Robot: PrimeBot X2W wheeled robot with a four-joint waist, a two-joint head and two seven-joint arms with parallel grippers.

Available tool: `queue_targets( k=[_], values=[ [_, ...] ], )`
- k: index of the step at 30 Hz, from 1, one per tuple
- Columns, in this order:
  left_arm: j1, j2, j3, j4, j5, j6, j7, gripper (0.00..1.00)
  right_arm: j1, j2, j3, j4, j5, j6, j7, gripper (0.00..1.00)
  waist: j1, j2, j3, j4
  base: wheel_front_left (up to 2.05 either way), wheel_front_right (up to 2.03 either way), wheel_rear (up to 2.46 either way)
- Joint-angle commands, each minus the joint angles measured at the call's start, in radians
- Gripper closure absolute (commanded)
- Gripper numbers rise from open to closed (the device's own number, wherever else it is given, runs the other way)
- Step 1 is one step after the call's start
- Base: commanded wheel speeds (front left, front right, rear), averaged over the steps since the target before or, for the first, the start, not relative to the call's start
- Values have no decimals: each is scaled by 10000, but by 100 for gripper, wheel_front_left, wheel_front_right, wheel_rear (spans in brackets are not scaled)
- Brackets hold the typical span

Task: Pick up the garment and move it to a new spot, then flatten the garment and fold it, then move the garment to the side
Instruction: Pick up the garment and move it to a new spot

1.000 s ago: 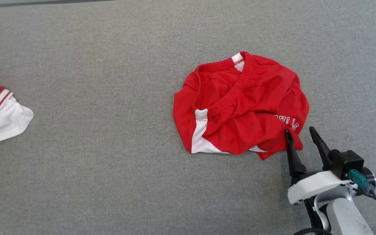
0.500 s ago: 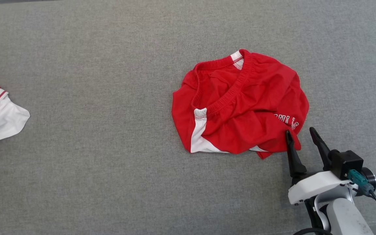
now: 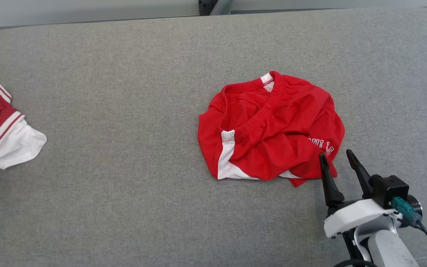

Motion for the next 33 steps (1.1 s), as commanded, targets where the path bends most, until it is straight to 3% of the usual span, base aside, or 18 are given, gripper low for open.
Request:
queue_targets(
  k=[1, 6, 9, 12, 16, 20, 21, 25, 30, 33],
  values=[
    [213, 111, 66, -146, 241, -10, -551, 0, 250, -41, -54, -106, 42, -7, -39, 0, 0, 0, -238, -51, 0, 0, 0],
    [792, 83, 680, -1026, 801, 345, -1423, 0, 518, -35, -259, -429, -179, -7, -39, 0, 0, 0, -663, -23, 0, 0, 0],
    [1567, -236, 2110, -2118, 1573, 701, -1471, 0, 750, -31, -397, -643, -375, -7, -39, 0, 0, 0, -995, 49, 0, 0, 0],
    [3242, -1073, 3544, -3480, 3050, 1199, -1449, 0, 946, -37, -541, -913, -564, -7, -39, 0, 0, 0, -1296, 149, 0, 0, 0],
    [5394, -2666, 5009, -5263, 5002, 1591, -1459, 0, 1128, -37, -621, -1239, -764, -7, -39, 0, 0, 0, -1601, 241, 0, 0, 0],
    [7099, -4353, 5792, -6255, 6271, 1354, -1460, 0, 1227, -31, -628, -1461, -862, -7, -37, 0, 0, 0, -1796, 205, 0, 0, 0],
    [7099, -4353, 5792, -6255, 6271, 1354, -1460, 0, 1227, -31, -628, -1461, -862, -7, -37, 0, 0, 0, -1796, 205, 0, 0, 0],
    [8168, -5722, 6597, -6365, 7004, 911, -1461, 0, 1240, -39, -679, -1597, -949, -7, -39, 0, 0, 0, -1920, 77, 0, 0, 0],
    [8771, -6740, 6858, -5848, 8412, 244, -1462, 0, 1455, -34, -923, -1387, -1141, -7, -39, 0, 0, 0, -2014, -103, 0, 0, 0],
    [8813, -6976, 6910, -5496, 9050, 83, -1462, 0, 1514, -33, -1064, -1189, -1218, -7, -39, 0, 0, 0, -2064, -254, 0, 0, 0]
  ],
)
